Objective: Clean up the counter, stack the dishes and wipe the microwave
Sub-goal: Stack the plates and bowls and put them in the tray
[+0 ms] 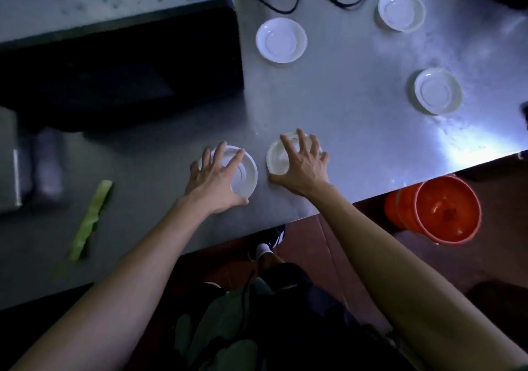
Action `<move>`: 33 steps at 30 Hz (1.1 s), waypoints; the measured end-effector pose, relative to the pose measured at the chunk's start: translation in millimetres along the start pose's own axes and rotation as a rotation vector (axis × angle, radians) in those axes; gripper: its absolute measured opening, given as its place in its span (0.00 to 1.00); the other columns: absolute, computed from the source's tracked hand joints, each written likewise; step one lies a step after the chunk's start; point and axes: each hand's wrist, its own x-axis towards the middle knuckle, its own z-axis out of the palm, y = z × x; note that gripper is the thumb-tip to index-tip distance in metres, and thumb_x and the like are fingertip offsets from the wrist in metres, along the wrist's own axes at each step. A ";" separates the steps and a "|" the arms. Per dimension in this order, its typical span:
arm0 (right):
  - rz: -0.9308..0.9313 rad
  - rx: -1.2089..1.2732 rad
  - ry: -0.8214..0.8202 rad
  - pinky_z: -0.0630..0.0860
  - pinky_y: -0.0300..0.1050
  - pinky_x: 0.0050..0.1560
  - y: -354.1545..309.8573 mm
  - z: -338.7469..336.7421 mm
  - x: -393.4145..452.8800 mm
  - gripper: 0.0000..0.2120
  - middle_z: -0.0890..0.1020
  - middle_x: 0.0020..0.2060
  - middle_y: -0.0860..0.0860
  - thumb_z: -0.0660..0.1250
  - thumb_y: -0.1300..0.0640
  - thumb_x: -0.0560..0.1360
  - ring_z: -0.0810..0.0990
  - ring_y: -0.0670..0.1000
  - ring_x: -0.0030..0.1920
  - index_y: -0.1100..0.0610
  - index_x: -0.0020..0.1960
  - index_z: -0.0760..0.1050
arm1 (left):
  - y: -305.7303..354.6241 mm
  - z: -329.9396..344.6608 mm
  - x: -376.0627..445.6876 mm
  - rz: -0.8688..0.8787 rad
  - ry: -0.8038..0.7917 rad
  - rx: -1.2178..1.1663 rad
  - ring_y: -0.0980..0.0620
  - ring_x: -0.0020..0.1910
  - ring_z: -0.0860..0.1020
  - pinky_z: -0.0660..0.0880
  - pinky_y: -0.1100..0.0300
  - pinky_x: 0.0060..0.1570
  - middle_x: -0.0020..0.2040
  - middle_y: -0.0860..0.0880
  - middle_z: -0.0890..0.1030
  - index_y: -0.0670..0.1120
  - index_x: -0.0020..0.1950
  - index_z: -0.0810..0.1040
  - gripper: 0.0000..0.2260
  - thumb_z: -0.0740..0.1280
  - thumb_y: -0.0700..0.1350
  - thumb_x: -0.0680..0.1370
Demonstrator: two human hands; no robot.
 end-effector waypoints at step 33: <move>-0.817 -0.217 0.083 0.61 0.70 0.66 -481.4 62.9 -161.6 0.51 0.49 0.79 0.49 0.71 0.29 0.61 0.50 0.62 0.76 0.41 0.77 0.53 | -332.1 72.7 -402.0 -0.727 0.258 -0.280 0.39 0.76 0.47 0.60 0.37 0.69 0.78 0.47 0.44 0.60 0.78 0.45 0.53 0.70 0.72 0.62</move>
